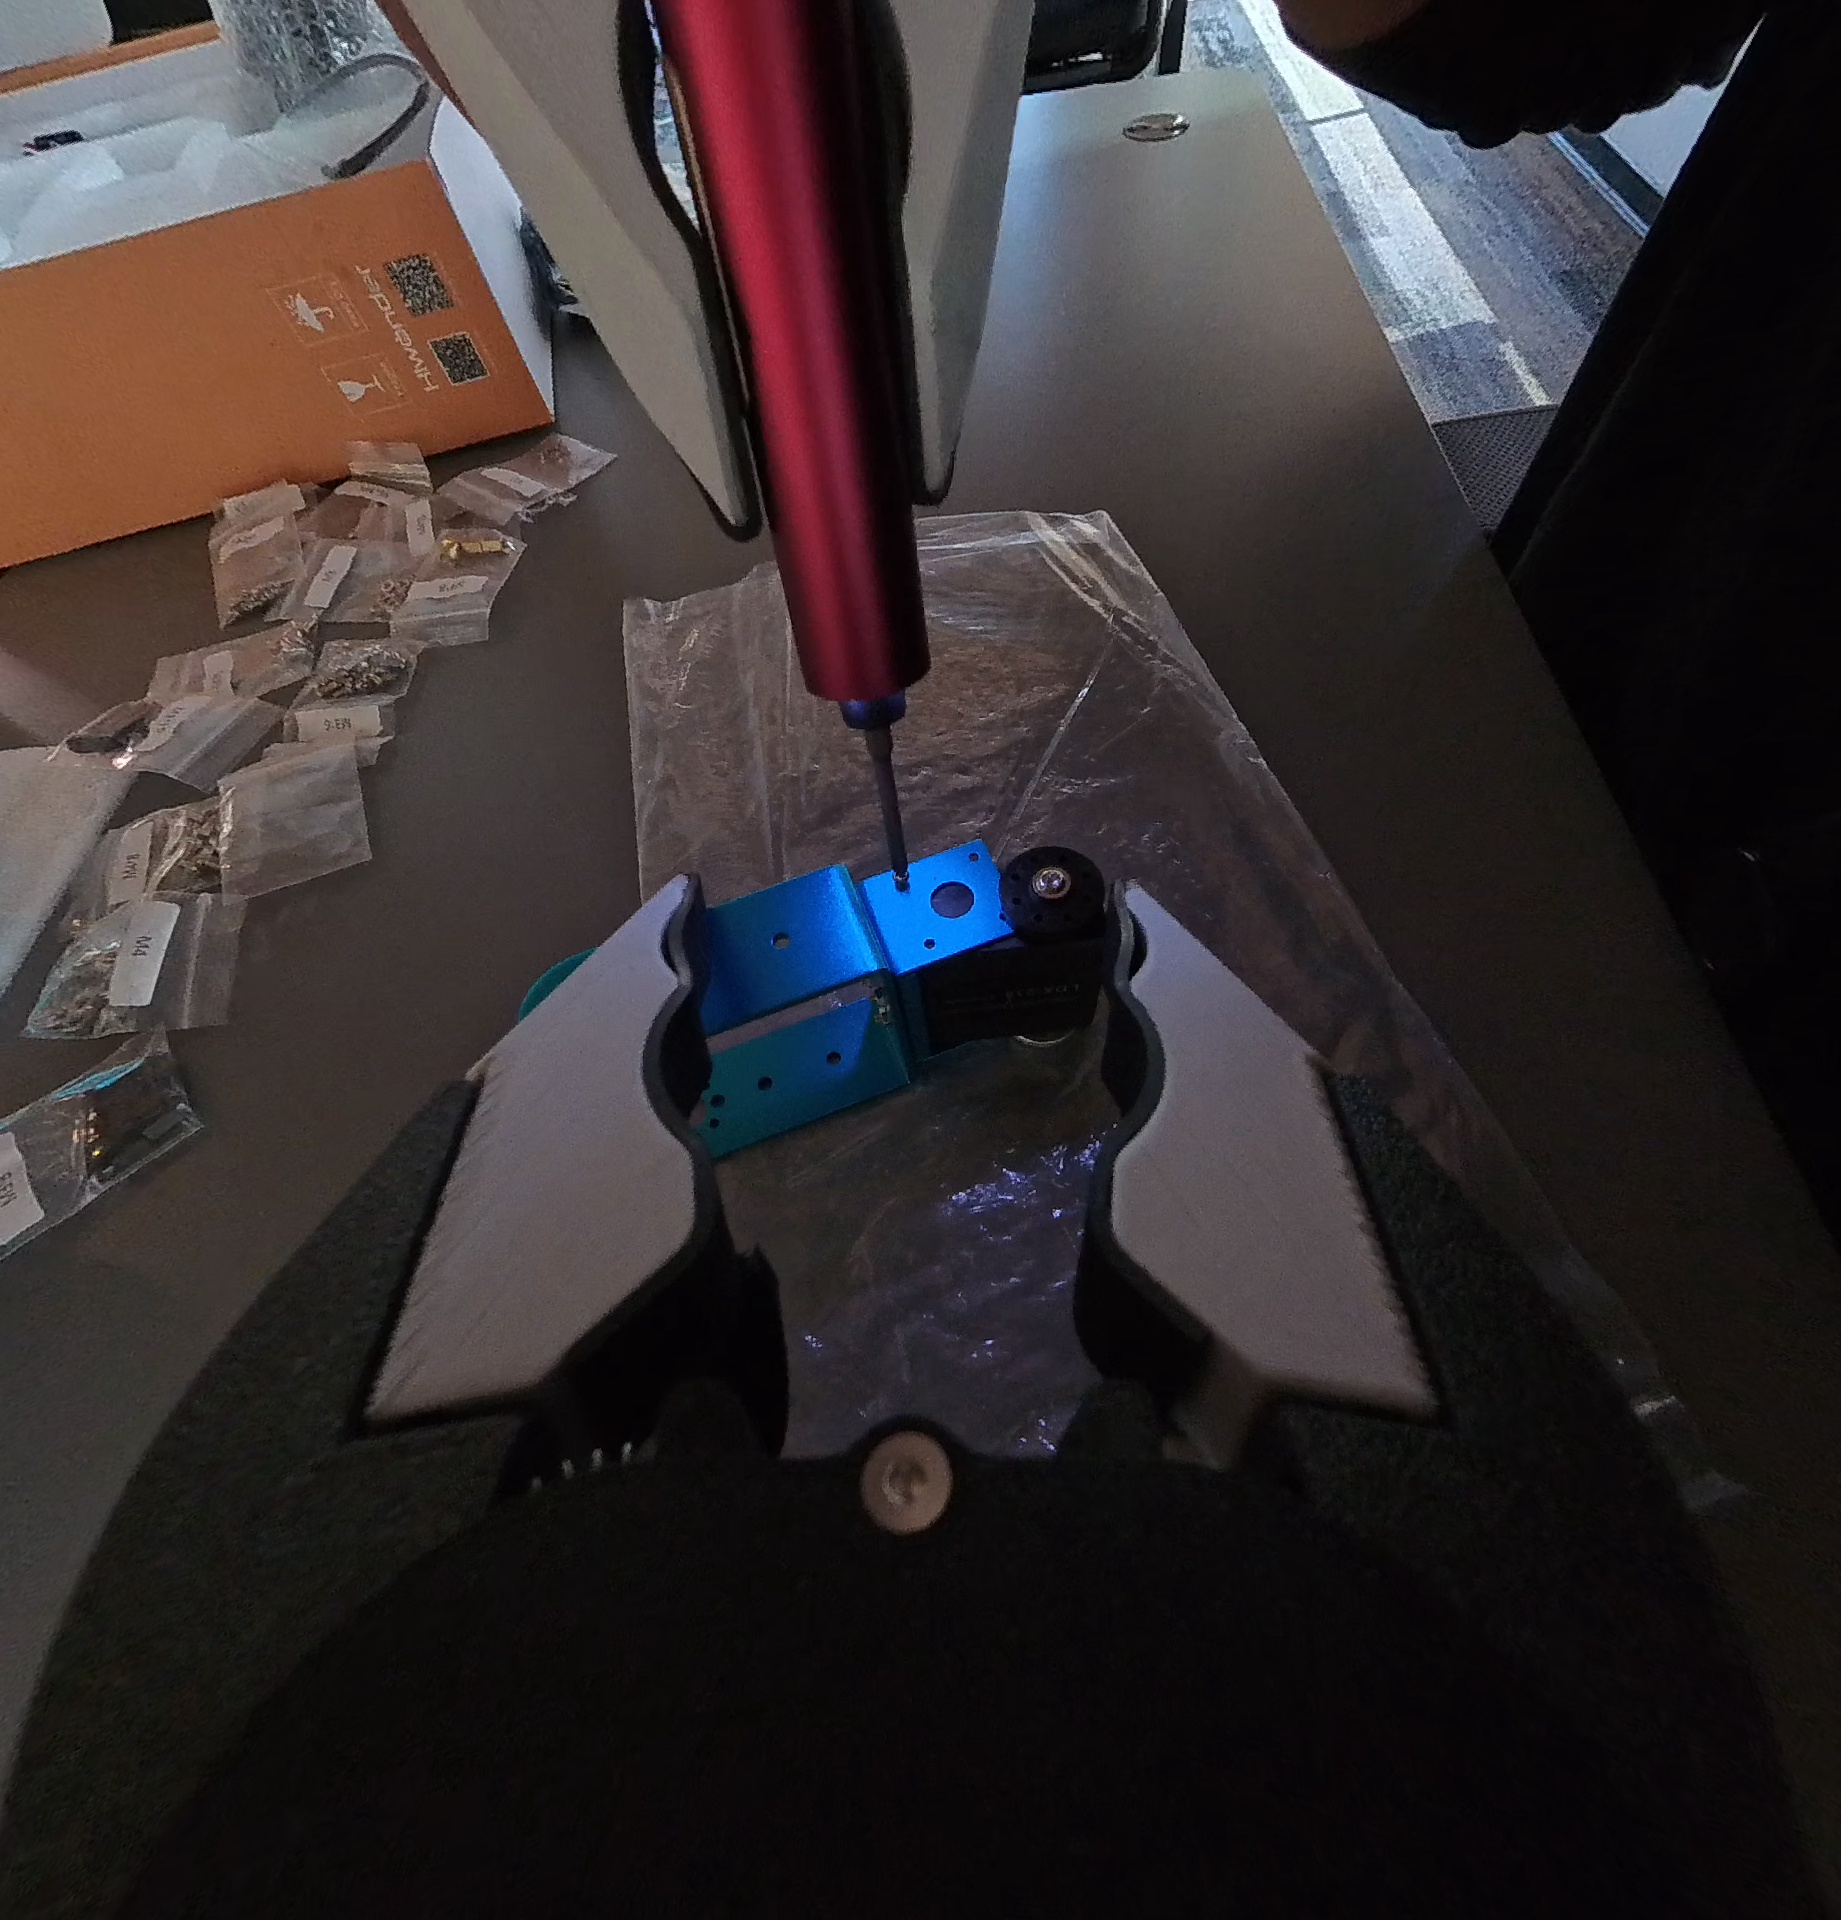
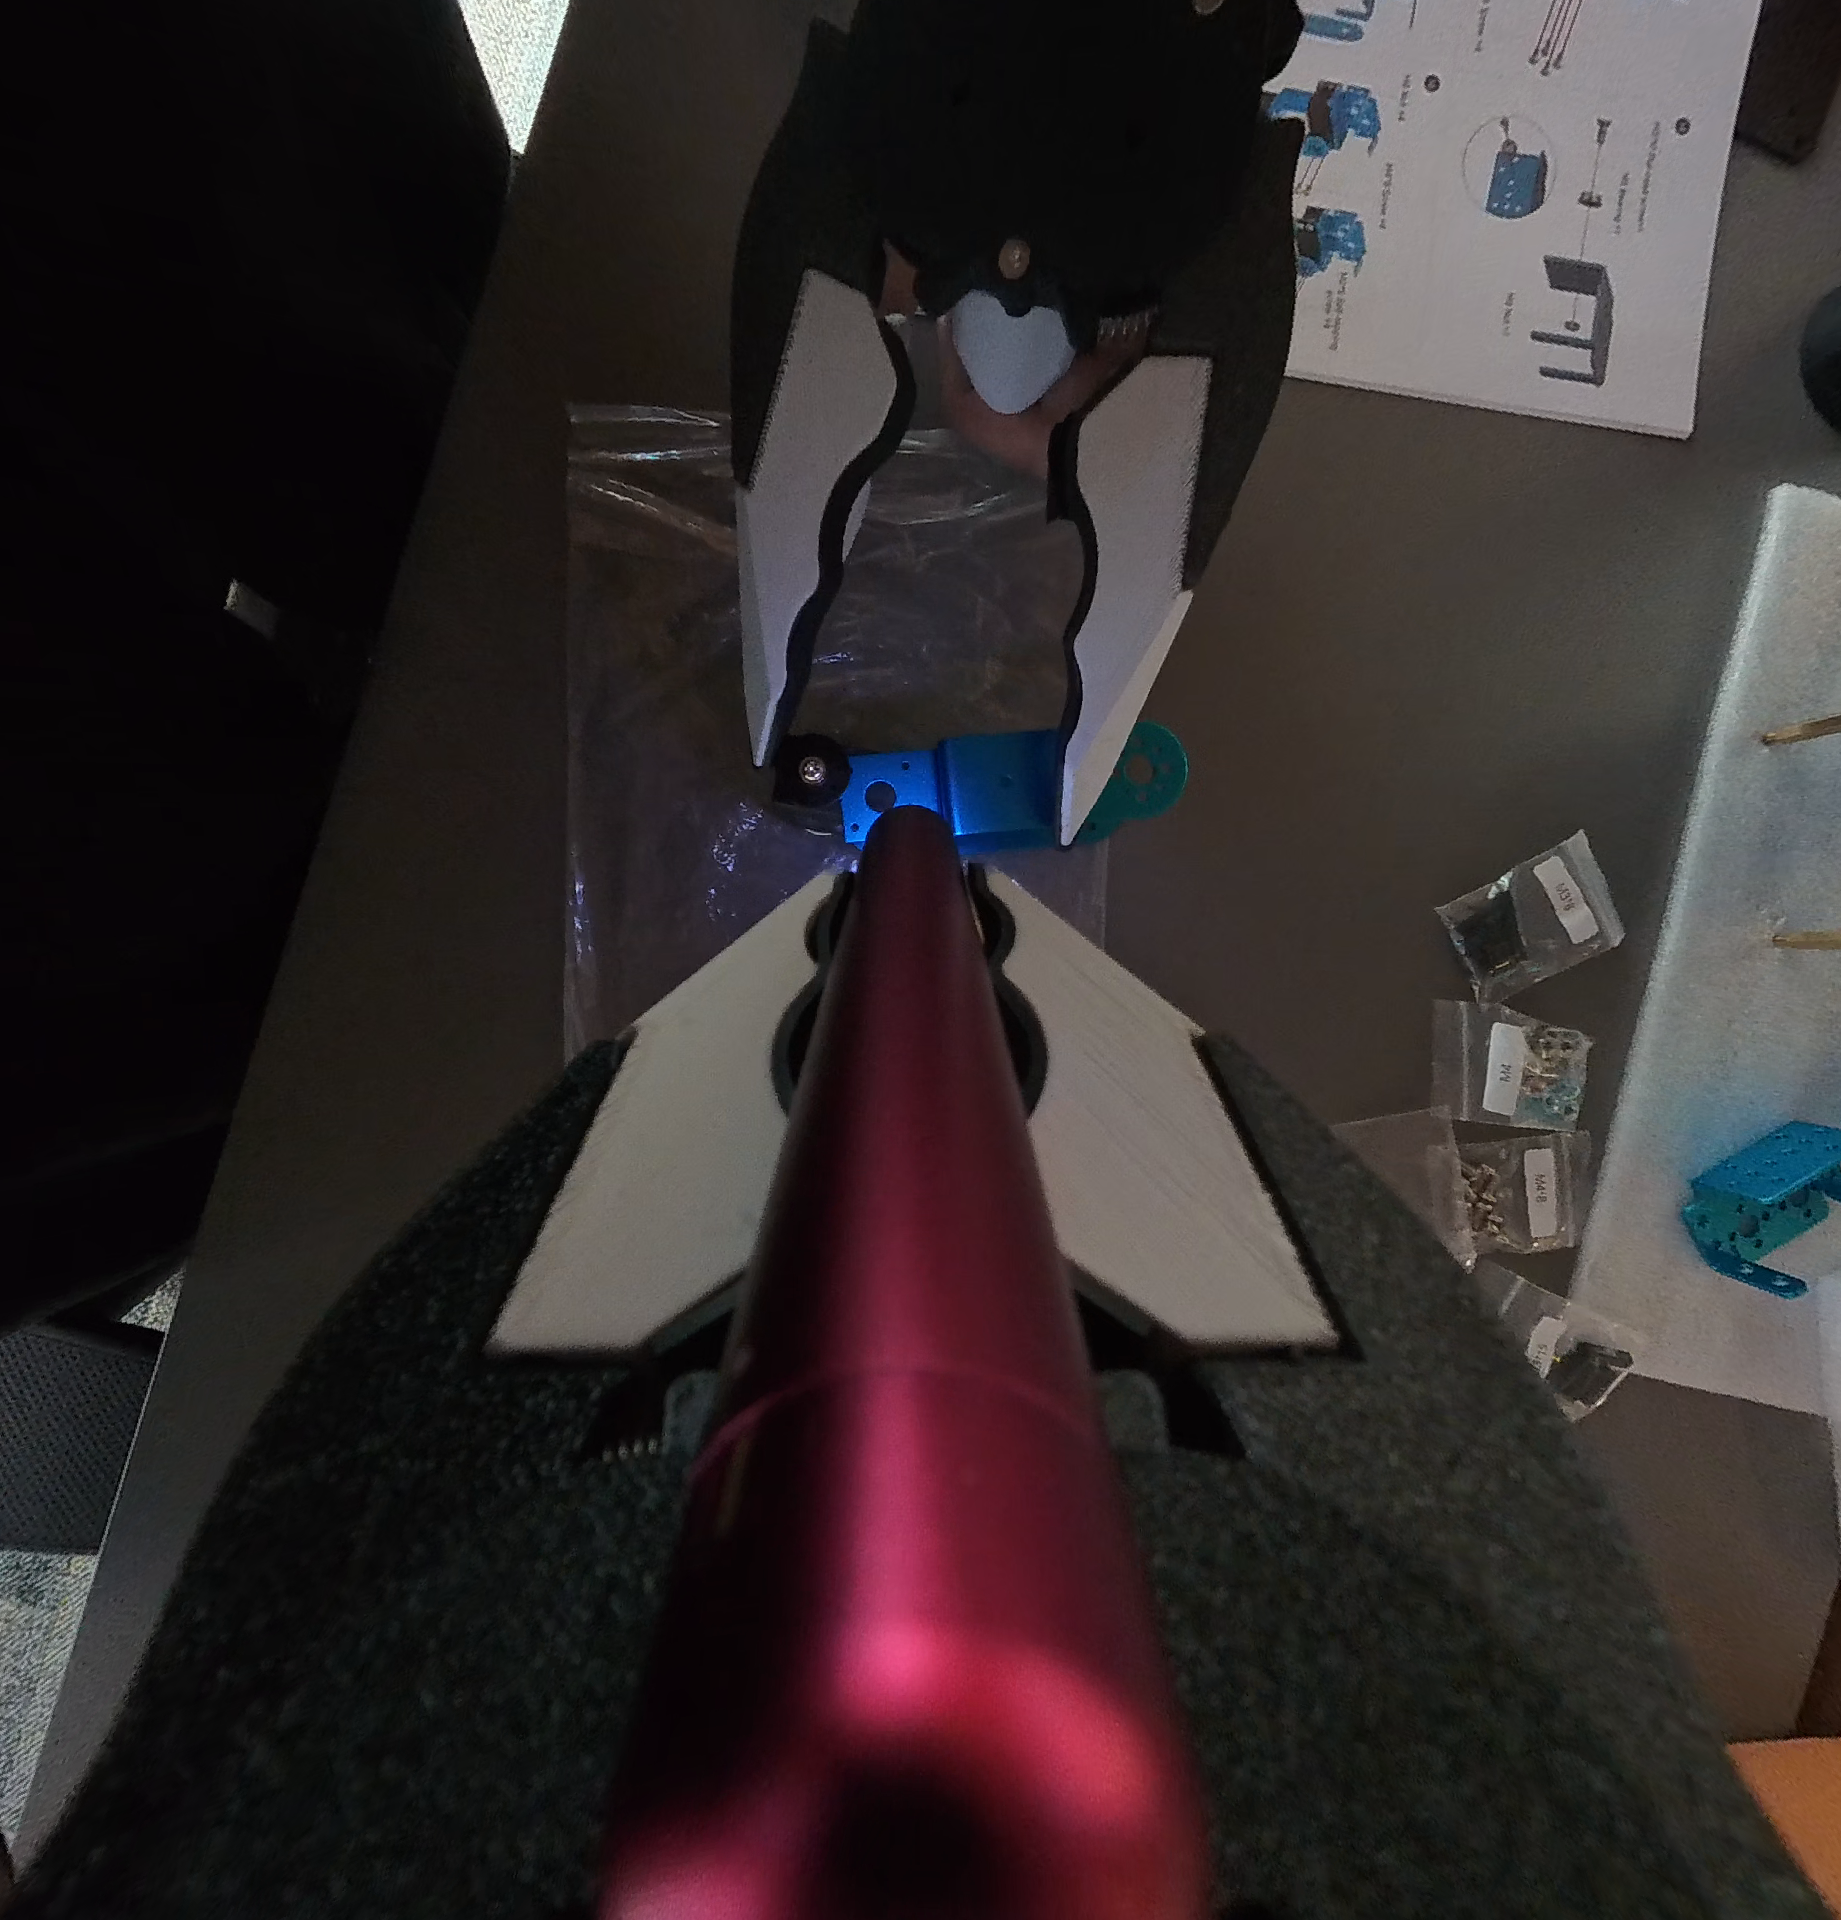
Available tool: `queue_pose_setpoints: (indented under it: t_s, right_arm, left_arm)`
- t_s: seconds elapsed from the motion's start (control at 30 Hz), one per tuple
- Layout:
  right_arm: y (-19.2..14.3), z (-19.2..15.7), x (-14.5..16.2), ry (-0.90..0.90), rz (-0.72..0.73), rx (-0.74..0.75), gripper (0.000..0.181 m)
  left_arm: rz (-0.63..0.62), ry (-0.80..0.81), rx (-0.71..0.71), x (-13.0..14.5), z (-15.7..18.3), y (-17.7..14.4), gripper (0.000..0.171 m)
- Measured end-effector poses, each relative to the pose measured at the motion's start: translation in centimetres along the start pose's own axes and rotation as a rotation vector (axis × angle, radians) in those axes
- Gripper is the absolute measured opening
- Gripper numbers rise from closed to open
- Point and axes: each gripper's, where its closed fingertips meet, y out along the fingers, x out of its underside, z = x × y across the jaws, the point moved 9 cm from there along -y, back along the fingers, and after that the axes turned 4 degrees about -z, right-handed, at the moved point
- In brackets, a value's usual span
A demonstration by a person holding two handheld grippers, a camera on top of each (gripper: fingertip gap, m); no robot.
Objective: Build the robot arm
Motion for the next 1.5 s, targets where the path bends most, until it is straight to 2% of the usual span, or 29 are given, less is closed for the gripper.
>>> queue_pose_setpoints:
  t_s: [0.5,0.7,0.8,0.93,1.0,1.1,1.2,1.27,1.4,1.5]
  right_arm:
    - [0.4,0.6,-2.3,-0.126,-0.153,-0.061,0.021]
    - [0.7,0.3,-2.7,-0.164,-0.143,-0.063,0.022]
    - [0.9,0.5,-3.0,-0.124,-0.139,-0.068,0.022]
    - [1.1,0.9,-3.5,-0.119,-0.158,-0.090,0.022]
    - [1.2,1.1,-4.0,-0.126,-0.185,-0.102,0.022]
    - [1.3,1.4,-4.4,-0.135,-0.211,-0.120,0.022]
    - [1.4,1.5,-4.4,-0.143,-0.204,-0.128,0.022]
    - [1.4,1.6,-4.4,-0.139,-0.199,-0.131,0.022]
    - [1.6,1.5,-4.8,-0.166,-0.210,-0.125,0.023]
    - [1.7,1.5,-5.1,-0.161,-0.227,-0.127,0.022]
  left_arm:
    - [0.014,0.004,0.000,0.2,0.0,0.1,0.075]
    - [0.000,0.048,-0.016,0.1,0.4,0.4,0.077]
    - [0.000,0.048,-0.019,0.1,0.5,0.4,0.075]
    - [0.015,0.010,0.019,-0.1,0.5,-0.1,0.068]
    - [0.027,-0.051,0.020,-0.3,-0.1,-0.9,0.076]
    - [0.041,-0.211,-0.097,-0.5,-0.2,-3.0,0.074]
    - [-0.014,-0.415,-0.279,-0.5,2.1,-3.7,0.074]
    - [-0.036,-0.528,-0.392,-0.7,3.9,-2.7,0.073]
    - [-0.110,-0.585,-0.596,-1.3,5.1,0.3,0.070]
    - [-0.187,-0.616,-0.700,-0.6,4.8,1.6,0.049]
